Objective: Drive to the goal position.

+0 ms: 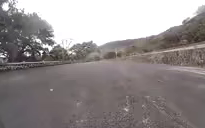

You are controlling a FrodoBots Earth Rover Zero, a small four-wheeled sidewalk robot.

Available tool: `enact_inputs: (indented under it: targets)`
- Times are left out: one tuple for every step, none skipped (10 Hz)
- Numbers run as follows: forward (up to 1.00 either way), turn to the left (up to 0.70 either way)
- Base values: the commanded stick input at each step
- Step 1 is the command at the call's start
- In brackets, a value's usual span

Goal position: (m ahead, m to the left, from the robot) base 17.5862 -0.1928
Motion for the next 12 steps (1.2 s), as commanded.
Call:
enact_inputs:
  targets:
    - [0.7, 0.0]
    - [0.7, 0.0]
    - [0.7, 0.0]
    - [0.7, 0.0]
    - [0.7, 0.0]
    - [0.7, 0.0]
    - [0.7, 0.0]
    - [0.7, 0.0]
    - [0.7, 0.0]
    - [0.7, 0.0]
    - [0.7, 0.0]
    - [0.7, 0.0]
